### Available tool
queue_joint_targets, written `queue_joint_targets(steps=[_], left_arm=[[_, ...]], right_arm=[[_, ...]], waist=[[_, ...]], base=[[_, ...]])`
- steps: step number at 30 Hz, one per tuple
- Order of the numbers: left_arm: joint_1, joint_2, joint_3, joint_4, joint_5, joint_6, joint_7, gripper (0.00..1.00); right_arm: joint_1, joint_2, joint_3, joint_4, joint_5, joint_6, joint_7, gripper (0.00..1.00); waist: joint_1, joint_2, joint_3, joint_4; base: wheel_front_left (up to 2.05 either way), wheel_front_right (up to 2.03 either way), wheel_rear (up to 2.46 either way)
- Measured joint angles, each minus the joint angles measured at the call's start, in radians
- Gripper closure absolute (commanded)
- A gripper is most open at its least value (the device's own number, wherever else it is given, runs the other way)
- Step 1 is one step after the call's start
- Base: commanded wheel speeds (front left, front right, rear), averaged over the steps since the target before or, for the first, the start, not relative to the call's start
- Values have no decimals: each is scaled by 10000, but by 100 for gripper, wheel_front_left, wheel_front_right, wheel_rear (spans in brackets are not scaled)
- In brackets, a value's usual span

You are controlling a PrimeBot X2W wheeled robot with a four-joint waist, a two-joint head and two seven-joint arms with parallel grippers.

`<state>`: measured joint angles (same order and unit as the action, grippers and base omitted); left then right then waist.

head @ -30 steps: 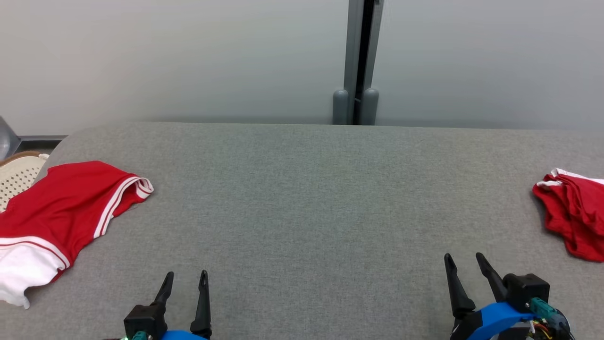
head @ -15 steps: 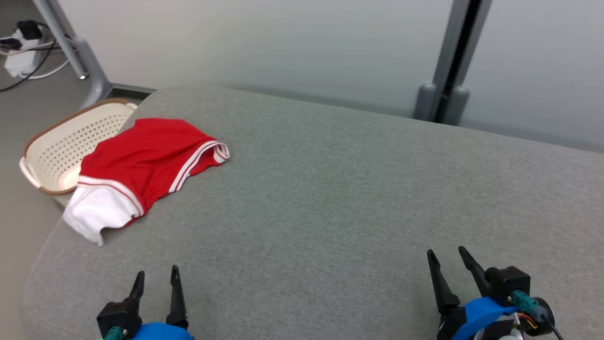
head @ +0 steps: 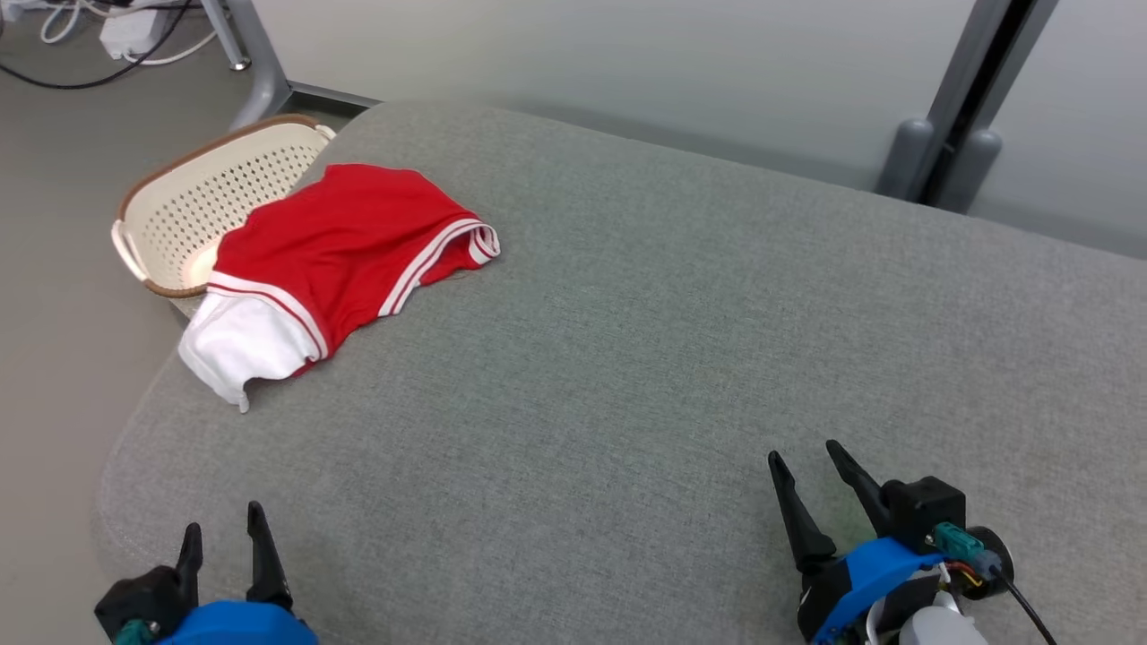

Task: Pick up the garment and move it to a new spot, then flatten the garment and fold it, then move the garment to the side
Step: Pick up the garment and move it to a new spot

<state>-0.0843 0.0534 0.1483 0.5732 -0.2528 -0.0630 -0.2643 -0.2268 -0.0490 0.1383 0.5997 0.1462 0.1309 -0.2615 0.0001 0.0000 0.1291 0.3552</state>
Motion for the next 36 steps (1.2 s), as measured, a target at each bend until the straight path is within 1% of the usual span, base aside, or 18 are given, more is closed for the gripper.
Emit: queue_joint_targets(steps=[2, 6, 12, 17, 23, 28, 29, 30, 33, 36], left_arm=[[-353, 109, 228, 224, 10, -111, 0, 0], [-1390, 663, 777, 788, -105, -314, 0, 0], [-3080, 1772, 989, 2322, -196, -518, 0, 0], [-4471, 2454, 1011, 3499, -460, -608, 0, 0], [-5523, 2815, 731, 5072, -736, -627, 222, 0], [-5801, 2805, 765, 6217, -1085, -654, 596, 1], [-5851, 2801, 767, 6337, -1158, -667, 633, 68], [-5911, 2796, 746, 6422, -1233, -667, 704, 100], [-5945, 2702, 596, 6489, -1335, -671, 663, 100], [-5932, 2786, 286, 6261, -1333, -671, 355, 100]], right_arm=[[-111, 4, -6, -31, -109, 0, -2, 0], [-411, 2, -46, -201, -351, 0, 0, 0], [-821, 4, -176, -552, -696, -2, -2, 0], [-1212, 33, -232, -838, -1076, 2, -27, 0], [-1584, 96, -339, -1081, -1350, 10, -84, 0], [-1688, 159, -426, -1170, -1440, 13, -104, 0], [-1700, 159, -443, -1158, -1440, 13, -104, 0], [-1708, 165, -460, -1154, -1440, 15, -104, 0], [-1727, 167, -497, -1104, -1421, 15, -104, 0], [-1721, 136, -562, -1026, -1235, 15, -82, 0]], waist=[[-1, 0, 187, -165], [-1, 0, 685, -510], [-1, 0, 1548, -1060], [-1, 0, 2297, -1378], [-2, 0, 2966, -1591], [-3, 0, 3150, -1729], [-3, 0, 3149, -1759], [-3, 0, 3144, -1781], [-2, 0, 3073, -1825], [0, 0, 2901, -1839]], base=[[0, 0, 0], [0, 0, 0], [0, 0, 0], [0, 0, 0], [0, 0, 0], [0, 0, 0], [0, 0, 0], [0, 0, 0], [0, 0, 0], [0, 0, 0]])
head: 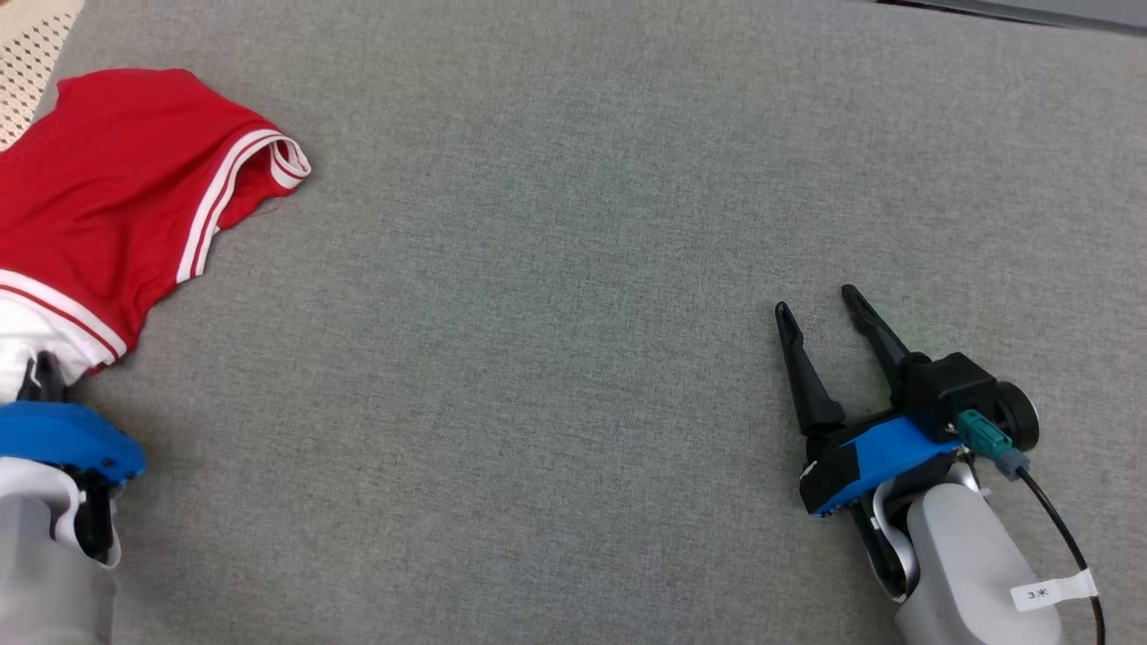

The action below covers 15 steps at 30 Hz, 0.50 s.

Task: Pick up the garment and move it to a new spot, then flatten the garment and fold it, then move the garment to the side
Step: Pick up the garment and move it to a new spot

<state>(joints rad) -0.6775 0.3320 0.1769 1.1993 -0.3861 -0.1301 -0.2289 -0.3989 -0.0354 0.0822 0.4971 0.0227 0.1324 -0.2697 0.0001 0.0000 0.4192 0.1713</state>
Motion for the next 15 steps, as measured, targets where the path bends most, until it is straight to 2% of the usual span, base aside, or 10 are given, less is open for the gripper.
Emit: queue_joint_targets(steps=[5, 9, 15], left_arm=[[-213, 320, -686, -1584, 69, 0, -303, 100], [-392, 468, -1423, -3760, 136, 0, -328, 100], [-546, 190, -2871, -6249, -186, 0, -330, 100]], right_arm=[[274, -111, -48, 224, 343, -10, 15, 0], [679, -119, 33, 380, 809, -15, 48, 0], [1214, -125, 102, 405, 1469, -15, 58, 0]], waist=[[1, 0, -518, 49], [0, 0, -1046, 22], [0, 0, -1785, -381]], base=[[0, 0, 0], [0, 0, 0], [0, 0, 0]])
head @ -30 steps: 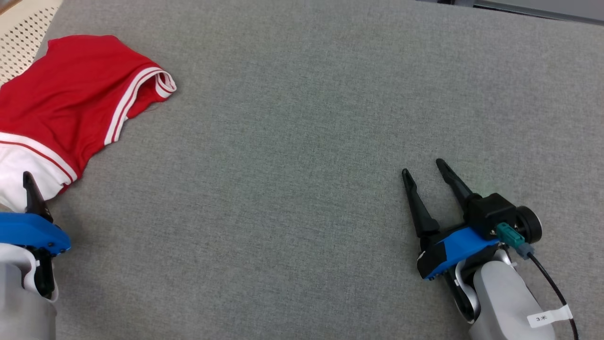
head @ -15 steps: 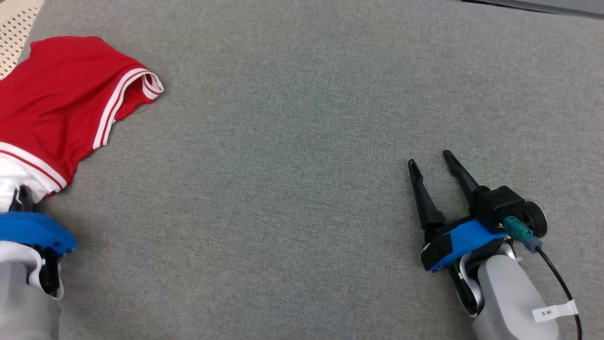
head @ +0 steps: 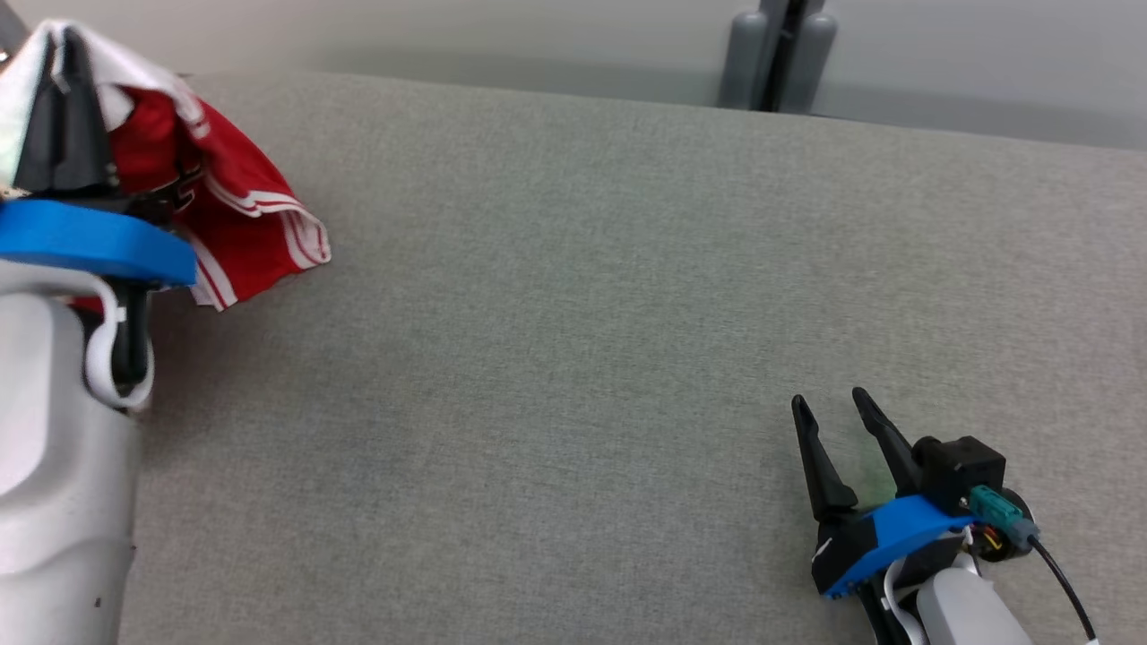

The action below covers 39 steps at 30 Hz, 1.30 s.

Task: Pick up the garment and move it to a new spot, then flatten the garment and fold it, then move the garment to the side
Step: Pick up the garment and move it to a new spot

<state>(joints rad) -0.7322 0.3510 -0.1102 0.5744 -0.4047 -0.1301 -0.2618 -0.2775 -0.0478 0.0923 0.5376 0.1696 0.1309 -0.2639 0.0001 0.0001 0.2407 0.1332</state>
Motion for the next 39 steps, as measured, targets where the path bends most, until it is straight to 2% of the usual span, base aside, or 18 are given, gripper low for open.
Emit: queue_joint_targets(steps=[6, 10, 18, 22, 23, 24, 30, 39], left_arm=[[-219, -533, -1626, -1277, -355, 0, 50, 100], [-290, -1149, -2690, -1601, -575, 0, 224, 100], [-147, -2610, -4671, -903, -1133, 0, 274, 100], [69, -2947, -5350, -215, -1235, 0, 82, 100], [174, -2972, -5490, -46, -1239, 0, 46, 72], [312, -2987, -5551, 130, -1296, 6, 36, 0], [919, -3018, -5628, 171, -1402, 272, 4, 0], [2939, -2819, -3603, -173, -485, 706, 2, 0]], right_arm=[[451, 0, 69, -12, 209, 0, 0, 0], [562, -8, 169, -59, 382, 0, 0, 0], [613, -12, 366, -128, 552, -2, 0, 0], [616, -13, 464, -121, 614, -2, 0, 0], [616, -12, 489, -117, 623, -2, 0, 0], [616, -12, 506, -119, 629, -2, 0, 0], [619, -15, 318, -138, 654, -2, 0, 0], [788, -8, 29, -188, 522, -2, 0, 0]], waist=[[-2, 0, -483, -891], [-2, 0, -611, -1734], [-2, 0, -701, -3368], [-2, 0, -734, -3918], [-2, 0, -746, -4010], [-2, 0, -756, -4083], [-2, 0, -790, -3946], [-2, 0, -1254, -2893]], base=[[0, 0, 0], [0, 0, 0], [0, 0, 0], [0, 0, 0], [0, 0, 0], [0, 0, 0], [0, 0, 0], [0, 0, 0]])
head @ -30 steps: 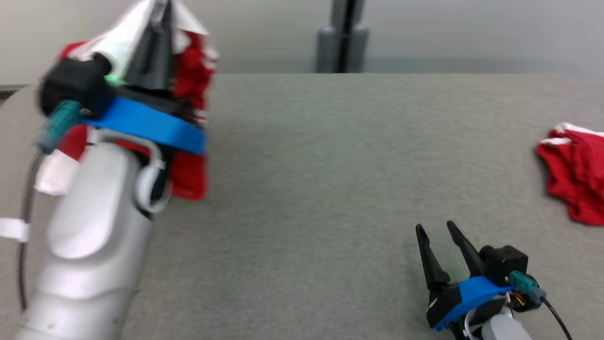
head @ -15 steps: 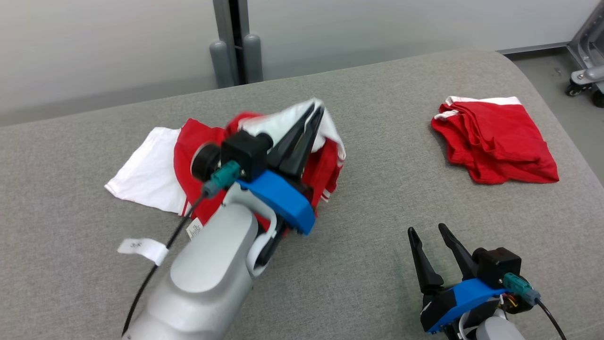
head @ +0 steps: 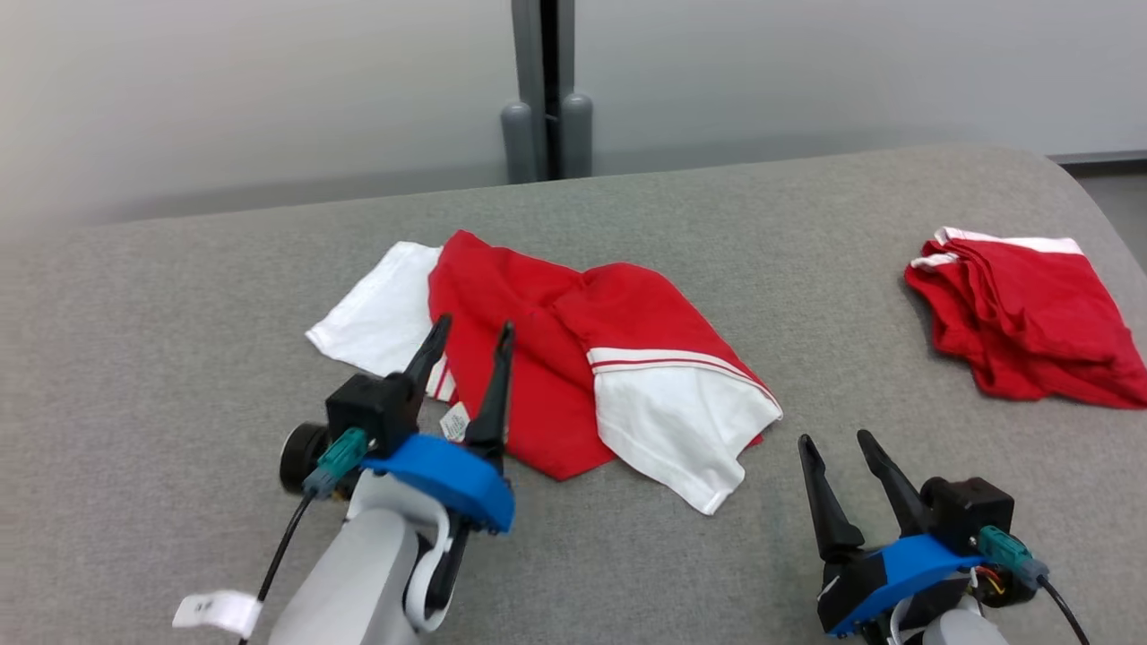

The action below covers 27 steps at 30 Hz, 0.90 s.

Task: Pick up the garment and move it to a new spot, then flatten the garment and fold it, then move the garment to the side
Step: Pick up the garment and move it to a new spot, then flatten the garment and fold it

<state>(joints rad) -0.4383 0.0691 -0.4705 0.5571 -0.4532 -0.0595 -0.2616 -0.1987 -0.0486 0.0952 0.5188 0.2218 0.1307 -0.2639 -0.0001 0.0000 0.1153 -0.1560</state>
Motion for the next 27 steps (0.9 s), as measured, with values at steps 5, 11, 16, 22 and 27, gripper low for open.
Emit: queue_joint_targets(steps=[5, 11, 16, 22, 27], left_arm=[[1366, 63, 1250, -420, 650, 71, -2, 0], [3172, -8, 2497, -1106, 1616, 104, -6, 0], [4424, -86, 3277, -1760, 2462, 146, -10, 0], [5269, -134, 3730, -1889, 3083, 111, -10, 0], [5247, -165, 3795, -1801, 3252, -27, -10, 0]], right_arm=[[297, -2, -207, 56, -8, 0, 2, 0], [728, 0, -240, 136, -92, 2, 0, 0], [1042, 0, -337, 107, -146, 0, 0, 0], [1321, -2, -370, 127, -104, 0, 0, 0], [1351, -2, -295, 173, -81, 0, 0, 0]], waist=[[0, 0, -460, 539], [-1, 0, -970, 923], [-1, 0, -1184, 1152], [0, 0, -1310, 1312], [0, 1, -1321, 1411]], base=[[0, 0, 0], [0, 0, 0], [0, 0, 0], [0, 0, 0], [0, 0, 0]])
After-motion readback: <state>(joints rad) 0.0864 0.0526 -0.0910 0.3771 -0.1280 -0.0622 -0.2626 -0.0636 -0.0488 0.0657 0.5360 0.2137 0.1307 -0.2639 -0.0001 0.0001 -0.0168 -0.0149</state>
